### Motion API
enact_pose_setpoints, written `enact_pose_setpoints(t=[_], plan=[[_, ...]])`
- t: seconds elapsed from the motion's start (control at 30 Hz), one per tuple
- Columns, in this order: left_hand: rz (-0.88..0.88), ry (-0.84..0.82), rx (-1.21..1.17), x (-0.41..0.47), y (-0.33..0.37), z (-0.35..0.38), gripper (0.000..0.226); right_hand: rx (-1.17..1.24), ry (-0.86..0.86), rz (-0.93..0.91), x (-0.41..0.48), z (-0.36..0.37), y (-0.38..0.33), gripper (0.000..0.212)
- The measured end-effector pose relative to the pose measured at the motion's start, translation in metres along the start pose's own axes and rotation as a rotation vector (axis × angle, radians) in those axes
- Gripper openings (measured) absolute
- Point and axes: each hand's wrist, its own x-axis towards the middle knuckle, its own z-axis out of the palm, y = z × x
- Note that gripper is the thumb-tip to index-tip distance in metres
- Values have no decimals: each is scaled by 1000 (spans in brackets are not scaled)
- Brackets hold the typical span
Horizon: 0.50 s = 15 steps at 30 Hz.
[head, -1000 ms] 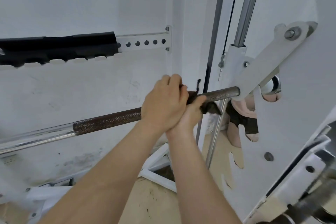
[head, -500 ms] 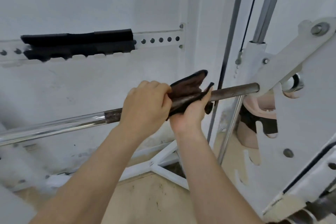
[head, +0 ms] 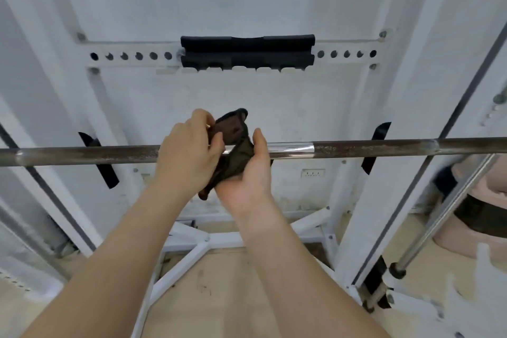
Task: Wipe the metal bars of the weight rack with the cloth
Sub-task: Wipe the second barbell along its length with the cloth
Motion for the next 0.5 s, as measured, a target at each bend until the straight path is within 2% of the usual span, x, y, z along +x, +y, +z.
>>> enact_pose_setpoints(t=[0.1, 0.17, 0.23, 0.27, 0.33, 0.4, 0.43, 0.5], plan=[[68, -51, -61, -1, 14, 10, 23, 31, 76, -96, -17, -14, -44, 45], [120, -91, -166, -4, 29, 17, 29, -77, 129, -107, -45, -22, -73, 37], [163, -128, -282, -7, 47, 23, 31, -406, 211, -143, -73, -28, -86, 39], [183, -168, -311, -8, 56, 25, 31, -566, 244, -182, -87, -27, -88, 31], [189, -267, -347, -9, 70, 25, 30, -844, 330, -343, -110, -18, -95, 14], [131, -284, -505, -6, 80, 21, 28, -1145, 421, -586, -117, -5, -115, 5], [73, -246, -610, -5, 84, 17, 27, -1366, 440, -686, -111, -2, -125, 8], [-38, -72, -738, -5, 90, 8, 30, -1908, 460, -703, -86, 0, -135, 43]])
